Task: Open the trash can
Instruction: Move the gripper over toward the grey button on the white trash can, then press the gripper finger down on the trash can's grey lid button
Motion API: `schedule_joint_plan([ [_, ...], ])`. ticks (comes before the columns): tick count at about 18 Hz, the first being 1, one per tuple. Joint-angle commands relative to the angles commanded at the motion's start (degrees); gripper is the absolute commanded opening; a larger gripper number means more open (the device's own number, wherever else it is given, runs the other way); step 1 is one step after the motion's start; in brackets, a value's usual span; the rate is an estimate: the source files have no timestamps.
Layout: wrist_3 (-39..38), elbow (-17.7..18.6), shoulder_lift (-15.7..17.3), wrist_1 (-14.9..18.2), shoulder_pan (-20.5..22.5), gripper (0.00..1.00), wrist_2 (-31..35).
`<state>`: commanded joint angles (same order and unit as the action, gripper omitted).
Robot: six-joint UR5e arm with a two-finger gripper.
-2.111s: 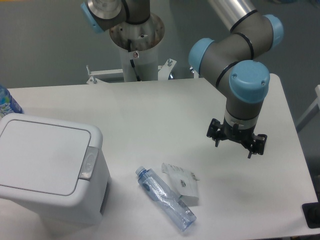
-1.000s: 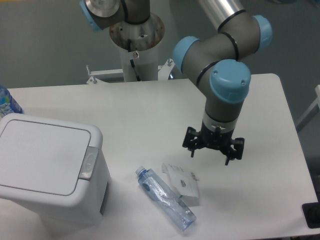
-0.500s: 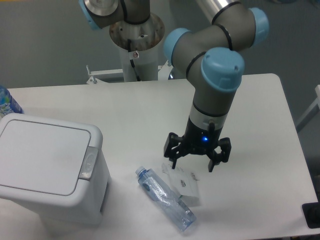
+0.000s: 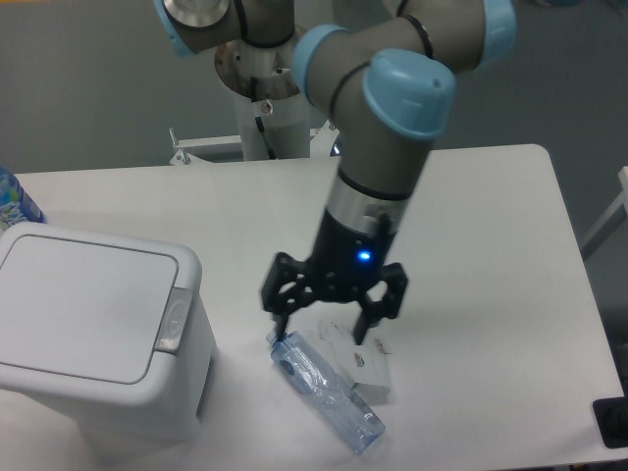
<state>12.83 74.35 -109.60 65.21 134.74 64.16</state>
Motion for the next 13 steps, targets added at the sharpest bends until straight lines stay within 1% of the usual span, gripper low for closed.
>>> schedule_joint_plan([
  [1, 0.1, 0.3, 0.6, 0.0, -0.7, 1.0, 0.1],
  [4, 0.1, 0.6, 0.8, 0.0, -2.8, 1.0, 0.3],
  [13, 0.0, 1.3, 0.7, 0.0, -3.3, 1.0, 0.3],
])
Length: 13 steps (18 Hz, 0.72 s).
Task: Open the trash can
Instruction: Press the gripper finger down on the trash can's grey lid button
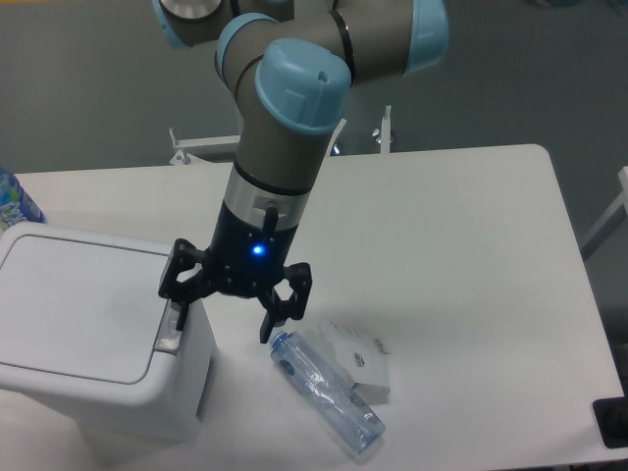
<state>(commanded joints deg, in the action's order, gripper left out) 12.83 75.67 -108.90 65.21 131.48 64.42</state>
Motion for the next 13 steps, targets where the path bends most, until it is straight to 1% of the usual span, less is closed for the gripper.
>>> schedule_joint_plan([
  [13, 0.1, 0.7, -0.4, -0.2, -0.1, 1.0, 0.1],
])
